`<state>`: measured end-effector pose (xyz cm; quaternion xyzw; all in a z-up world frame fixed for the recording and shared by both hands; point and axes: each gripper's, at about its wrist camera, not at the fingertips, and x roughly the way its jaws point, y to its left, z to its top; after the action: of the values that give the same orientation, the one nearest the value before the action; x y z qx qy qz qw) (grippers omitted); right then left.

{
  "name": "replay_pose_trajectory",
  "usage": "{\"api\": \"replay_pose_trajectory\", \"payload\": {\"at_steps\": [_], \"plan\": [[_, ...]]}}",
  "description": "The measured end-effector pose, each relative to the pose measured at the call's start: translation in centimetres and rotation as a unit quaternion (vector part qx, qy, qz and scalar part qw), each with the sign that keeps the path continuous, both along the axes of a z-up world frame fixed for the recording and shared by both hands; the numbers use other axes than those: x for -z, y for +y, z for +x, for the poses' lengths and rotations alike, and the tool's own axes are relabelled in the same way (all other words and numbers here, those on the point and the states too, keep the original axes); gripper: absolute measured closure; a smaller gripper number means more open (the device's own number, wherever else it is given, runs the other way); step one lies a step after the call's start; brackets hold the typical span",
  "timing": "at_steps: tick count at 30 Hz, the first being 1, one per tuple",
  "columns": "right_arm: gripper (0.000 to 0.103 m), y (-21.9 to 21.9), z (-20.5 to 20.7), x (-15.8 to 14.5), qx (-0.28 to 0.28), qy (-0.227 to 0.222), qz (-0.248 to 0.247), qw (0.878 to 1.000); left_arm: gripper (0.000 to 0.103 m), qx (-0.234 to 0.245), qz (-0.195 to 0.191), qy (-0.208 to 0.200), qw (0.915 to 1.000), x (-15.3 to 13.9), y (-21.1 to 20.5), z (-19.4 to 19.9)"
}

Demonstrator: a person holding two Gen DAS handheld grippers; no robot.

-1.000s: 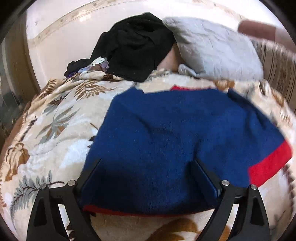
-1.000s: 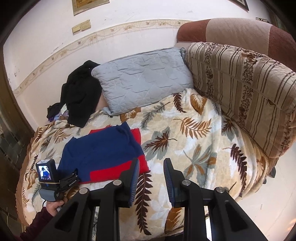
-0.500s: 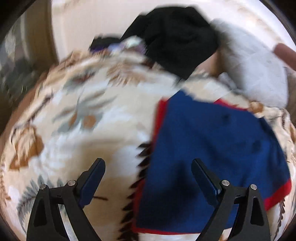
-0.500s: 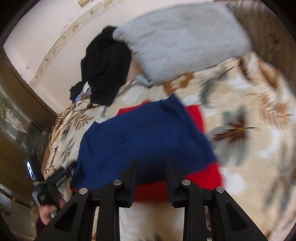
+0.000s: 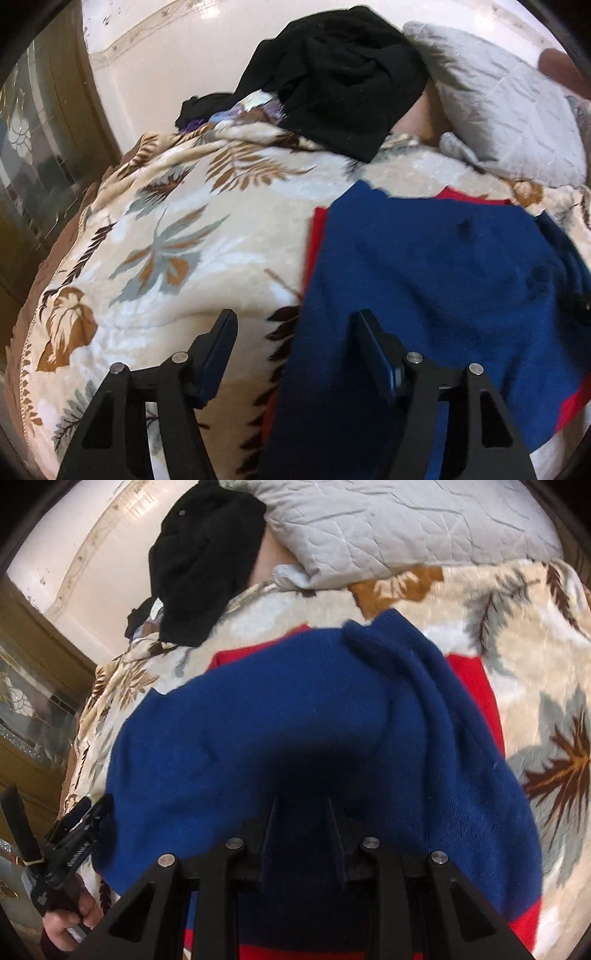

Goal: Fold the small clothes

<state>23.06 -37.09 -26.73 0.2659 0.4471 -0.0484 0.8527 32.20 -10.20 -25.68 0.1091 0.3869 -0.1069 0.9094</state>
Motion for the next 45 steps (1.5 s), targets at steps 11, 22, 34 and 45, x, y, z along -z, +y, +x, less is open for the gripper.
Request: {"api": "replay_pose_trajectory", "payload": {"at_steps": [11, 22, 34, 45], "plan": [[0.071, 1.1, -0.8, -1.5, -0.011, -0.006, -0.010, 1.000, 0.026, 0.027, 0.022, -0.049, 0.9982, -1.9, -1.9, -2.5], [0.071, 3.4, -0.5, -0.9, -0.038, 0.001, -0.029, 0.999, 0.026, 0.034, 0.023, -0.056, 0.9976, -2.1, -2.3, -3.4], [0.071, 6.3, -0.5, -1.5, -0.046, 0.007, -0.173, 0.984, 0.025, 0.055, 0.037, -0.012, 0.9977, 0.0, -4.2, -3.5], [0.071, 7.0, -2.6, -4.7, -0.015, -0.030, -0.278, 0.960, 0.025, 0.053, 0.001, -0.057, 0.9970, -2.6, -4.1, -5.5]]}}
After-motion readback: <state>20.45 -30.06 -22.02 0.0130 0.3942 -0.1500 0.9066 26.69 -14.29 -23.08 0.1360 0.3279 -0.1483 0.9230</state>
